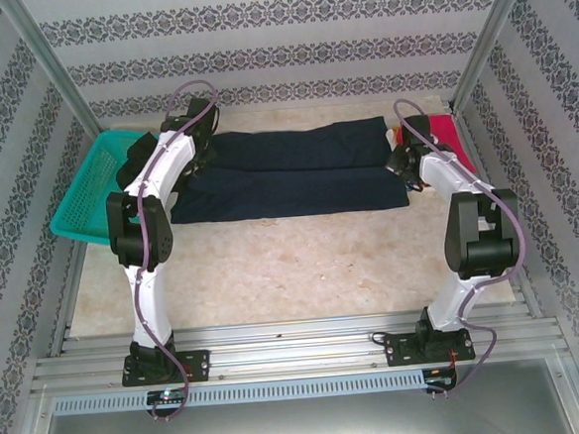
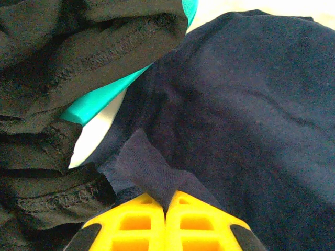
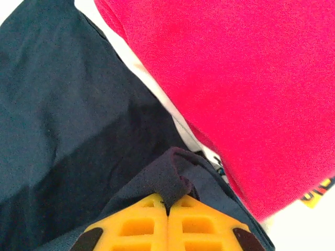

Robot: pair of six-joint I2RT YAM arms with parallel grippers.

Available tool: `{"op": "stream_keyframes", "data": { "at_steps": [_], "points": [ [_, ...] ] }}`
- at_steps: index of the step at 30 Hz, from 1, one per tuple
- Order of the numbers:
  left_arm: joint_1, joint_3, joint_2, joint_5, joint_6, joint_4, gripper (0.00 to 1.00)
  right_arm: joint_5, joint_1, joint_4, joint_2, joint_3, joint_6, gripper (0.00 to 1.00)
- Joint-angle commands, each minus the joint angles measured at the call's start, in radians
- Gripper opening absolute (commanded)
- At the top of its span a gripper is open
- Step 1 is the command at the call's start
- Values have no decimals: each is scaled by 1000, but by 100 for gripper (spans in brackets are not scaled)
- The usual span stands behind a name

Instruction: Fold and stack the t-shirts

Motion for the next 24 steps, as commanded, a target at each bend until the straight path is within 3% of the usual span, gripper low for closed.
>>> {"op": "stream_keyframes", "data": {
  "at_steps": [1,3,4,6,7,10,13,15,17,19,24],
  "points": [
    [26,-6,-4,-38,8,-34,0,32,-2,-21,35,37,-33,0],
    [26,-6,-4,-32,6,-33,0,28,-2,-18,35,41,-33,4],
    [26,-6,-3,-30,4,-32,1,25,-1,-17,32,41,-34,10],
    [26,-5,-6,-20,0,-27,14,15,0,-3,16,34,-39,39],
    [27,-6,-9,-16,-3,-24,18,11,1,8,4,28,-48,48],
    [27,-18,-34,11,-7,-2,31,14,13,24,-45,6,-84,61],
    [17,-64,-84,39,-5,49,74,22,32,42,-96,-36,-116,66],
    [0,-100,-113,67,-13,93,87,10,56,58,-110,-61,-129,67],
    [-17,-134,-128,103,-29,136,88,-18,86,74,-103,-76,-130,67],
    [-38,-186,-136,138,-54,198,83,-46,116,87,-75,-79,-119,67],
    [-45,-317,-101,249,-146,354,54,-153,166,96,58,-39,-60,64]
  ]
}}
